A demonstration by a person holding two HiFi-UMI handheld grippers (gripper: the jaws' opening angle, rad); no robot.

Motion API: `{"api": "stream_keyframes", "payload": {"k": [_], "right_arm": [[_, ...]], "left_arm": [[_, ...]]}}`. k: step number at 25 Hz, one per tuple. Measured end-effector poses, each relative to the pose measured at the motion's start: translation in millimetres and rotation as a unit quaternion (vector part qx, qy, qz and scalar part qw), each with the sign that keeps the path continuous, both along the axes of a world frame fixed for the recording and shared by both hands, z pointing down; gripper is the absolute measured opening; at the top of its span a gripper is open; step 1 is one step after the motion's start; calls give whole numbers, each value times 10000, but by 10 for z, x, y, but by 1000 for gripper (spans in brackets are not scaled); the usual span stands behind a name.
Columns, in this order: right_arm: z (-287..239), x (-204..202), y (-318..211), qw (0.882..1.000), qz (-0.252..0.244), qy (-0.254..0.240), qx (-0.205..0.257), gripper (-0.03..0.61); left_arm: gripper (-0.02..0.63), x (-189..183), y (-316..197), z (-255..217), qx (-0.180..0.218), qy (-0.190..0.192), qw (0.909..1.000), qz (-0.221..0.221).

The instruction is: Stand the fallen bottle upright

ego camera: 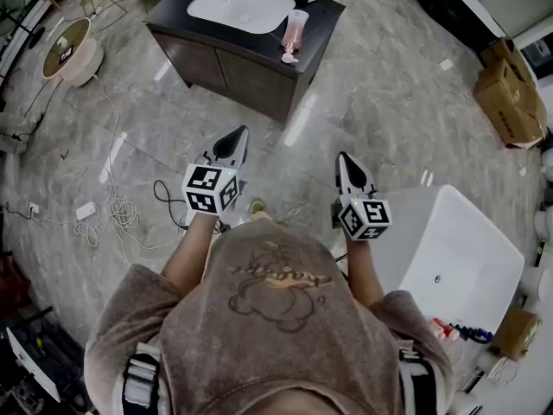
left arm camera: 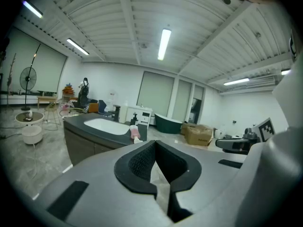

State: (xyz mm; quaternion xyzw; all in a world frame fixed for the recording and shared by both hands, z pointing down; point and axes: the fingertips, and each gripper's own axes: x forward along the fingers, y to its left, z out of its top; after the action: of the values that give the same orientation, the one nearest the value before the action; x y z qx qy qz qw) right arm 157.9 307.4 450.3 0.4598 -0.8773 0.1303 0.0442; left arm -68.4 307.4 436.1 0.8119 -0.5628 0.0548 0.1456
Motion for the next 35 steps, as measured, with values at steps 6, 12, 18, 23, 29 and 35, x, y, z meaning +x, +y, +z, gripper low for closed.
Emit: {"api": "stream_keyframes", "payload": {"k": [6,12,18,23,29,35], "right_arm": [[-27,-87,-58,10000,19,20,13,-2],[-56,-236,-154,9999,37,-119,105,-2],[-59,-423,-313,9997,155,-57,171,-2],[-40,-506,-472,9996,246,49,140,-2],[37,-562,-769,9994,329,38,108,-2],[135,-607,-1192,9993,350,40,87,-2]], "left_arm": [[18,-76,-70,-9,7,-12,10000,42],[18,-174,-191,17,24,-1,9999,112],[18,-271,-373,10,84,65,9996,257],[18,-355,-551,-1,104,63,9995,300],[18,-429,-845,40,109,66,9994,317],[18,-482,-1257,129,76,45,9994,321]]}}
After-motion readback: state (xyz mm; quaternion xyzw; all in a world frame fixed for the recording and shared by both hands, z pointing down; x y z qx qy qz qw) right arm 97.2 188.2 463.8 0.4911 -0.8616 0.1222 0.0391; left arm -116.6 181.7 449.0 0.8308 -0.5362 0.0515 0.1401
